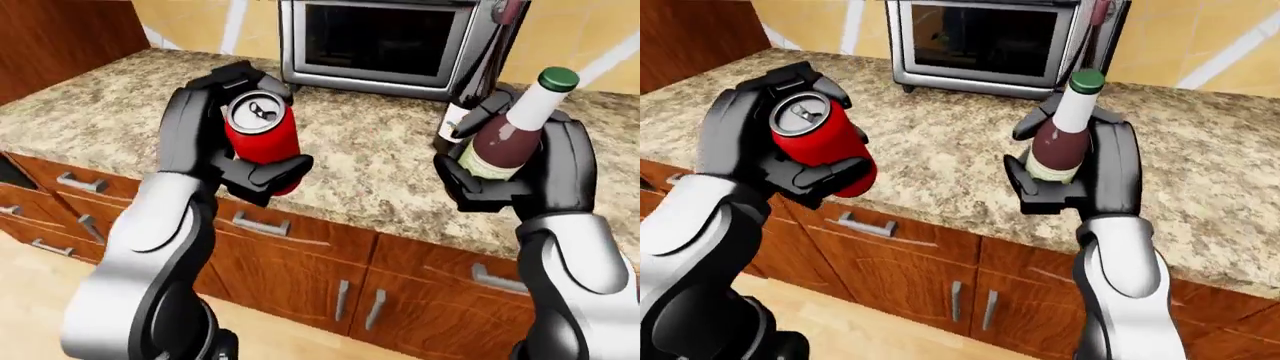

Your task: Move the drinks to the dining counter.

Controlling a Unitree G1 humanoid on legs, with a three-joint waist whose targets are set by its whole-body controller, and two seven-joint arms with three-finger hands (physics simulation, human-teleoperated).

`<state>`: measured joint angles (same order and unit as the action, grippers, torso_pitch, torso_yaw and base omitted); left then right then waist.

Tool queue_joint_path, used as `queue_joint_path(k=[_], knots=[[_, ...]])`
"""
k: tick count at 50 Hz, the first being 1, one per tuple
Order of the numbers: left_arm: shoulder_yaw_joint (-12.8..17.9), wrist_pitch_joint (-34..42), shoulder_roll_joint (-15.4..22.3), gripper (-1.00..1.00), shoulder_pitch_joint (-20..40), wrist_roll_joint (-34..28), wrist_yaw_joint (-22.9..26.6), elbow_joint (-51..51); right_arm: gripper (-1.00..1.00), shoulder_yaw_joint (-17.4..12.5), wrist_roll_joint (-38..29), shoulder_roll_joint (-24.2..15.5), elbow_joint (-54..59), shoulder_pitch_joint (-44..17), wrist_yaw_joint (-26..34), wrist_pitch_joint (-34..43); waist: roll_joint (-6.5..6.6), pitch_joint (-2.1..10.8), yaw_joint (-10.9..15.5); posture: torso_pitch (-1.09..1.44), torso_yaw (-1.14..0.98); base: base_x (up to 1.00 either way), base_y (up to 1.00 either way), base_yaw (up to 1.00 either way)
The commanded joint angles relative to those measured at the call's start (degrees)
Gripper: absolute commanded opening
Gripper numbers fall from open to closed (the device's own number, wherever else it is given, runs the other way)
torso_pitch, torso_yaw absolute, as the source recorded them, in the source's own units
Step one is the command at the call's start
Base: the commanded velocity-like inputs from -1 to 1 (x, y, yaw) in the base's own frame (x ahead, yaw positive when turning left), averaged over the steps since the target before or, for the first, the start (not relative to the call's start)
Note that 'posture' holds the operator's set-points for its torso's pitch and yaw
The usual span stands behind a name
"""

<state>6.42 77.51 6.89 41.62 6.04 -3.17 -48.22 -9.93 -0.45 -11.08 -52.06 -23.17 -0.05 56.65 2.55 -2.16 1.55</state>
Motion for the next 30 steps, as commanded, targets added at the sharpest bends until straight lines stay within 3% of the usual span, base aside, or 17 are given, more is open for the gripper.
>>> queue_joint_path(k=[1,5,10,12,13,14,15,17,22,25,26,27,28,30], knots=[[0.28,-1.07,0.16,-1.0,1.24,0.42,-0.52,-0.98,-1.0,-0.17,-0.35,-0.42,-1.57,-0.97,0.26,-0.99,0.98,1.39,0.21,0.0,0.0,0.0,0.0,1.0],[1.18,-0.06,0.68,-1.0,1.96,1.39,-1.0,-1.4,-1.0,-0.01,-0.71,-0.23,-1.99,-1.3,0.6,-0.31,-1.72,1.65,1.44,0.0,0.0,0.0,0.0,1.0],[2.13,0.37,1.2,-1.0,2.32,2.65,-1.6,-1.53,-1.0,0.25,-1.12,-0.19,-2.88,-1.79,1.08,0.98,-4.82,-0.15,0.53,0.0,0.0,0.0,0.0,1.0],[2.21,0.83,1.31,-1.0,2.58,3.17,-1.97,-1.76,-1.0,0.31,-1.29,-0.25,-2.97,-2.18,1.27,1.42,-7.1,-0.05,0.27,0.0,0.0,0.0,0.0,1.0],[2.35,0.87,1.39,-1.0,2.68,3.4,-2.1,-1.72,-1.0,0.39,-1.37,-0.26,-3.03,-2.25,1.34,1.57,-9.34,0.9,-0.34,0.0,0.0,0.0,0.0,1.0],[2.43,0.96,1.49,-1.0,2.79,3.56,-2.2,-1.75,-1.0,0.37,-1.43,-0.26,-2.91,-2.32,1.41,1.55,-8.1,0.86,-0.32,0.0,0.0,0.0,0.0,1.0],[2.52,1.22,1.51,-1.0,2.94,3.77,-2.37,-1.91,-1.0,0.4,-1.48,-0.24,-2.93,-2.27,1.5,1.5,-7.94,0.13,-0.26,0.0,0.0,0.0,0.0,1.0],[2.64,0.94,1.61,-1.0,2.79,4.05,-2.53,-1.72,-1.0,0.49,-1.6,-0.14,-2.84,-2.13,1.59,1.26,-7.68,0.78,0.15,0.0,0.0,0.0,0.0,1.0],[3.04,0.57,1.99,-1.0,2.35,5.06,-2.94,-1.62,-1.0,0.63,-1.98,0.17,-2.8,-1.66,1.74,0.9,-4.26,0.34,-0.16,0.0,0.0,0.0,0.0,1.0],[3.23,0.68,2.04,-1.0,2.43,5.64,-3.38,-1.76,-1.0,0.9,-2.3,0.08,-2.86,-1.86,1.87,1.25,-1.4,0.47,-0.55,0.0,0.0,0.0,0.0,1.0],[3.25,0.55,2.07,-1.0,2.31,5.86,-3.51,-1.73,-1.0,0.92,-2.42,0.17,-2.75,-1.69,1.92,1.08,0.01,0.74,-0.58,0.0,0.0,0.0,0.0,1.0],[3.39,1.01,2.09,-1.0,2.47,6.15,-3.73,-1.99,-1.0,0.87,-2.5,0.31,-2.64,-1.72,1.92,1.21,2.29,1.64,-0.41,0.0,0.0,0.0,0.0,1.0],[3.58,1.01,2.14,-1.0,2.39,6.45,-3.84,-2.0,-1.0,0.79,-2.53,0.6,-2.49,-1.65,1.79,1.26,1.29,1.18,0.13,0.0,0.0,0.0,0.0,1.0],[3.77,1.4,2.24,-1.0,2.49,6.93,-4.12,-2.28,-1.0,0.92,-2.7,0.87,-2.24,-1.26,1.58,0.81,0.7,1.07,0.85,0.0,0.0,0.0,0.0,1.0]])
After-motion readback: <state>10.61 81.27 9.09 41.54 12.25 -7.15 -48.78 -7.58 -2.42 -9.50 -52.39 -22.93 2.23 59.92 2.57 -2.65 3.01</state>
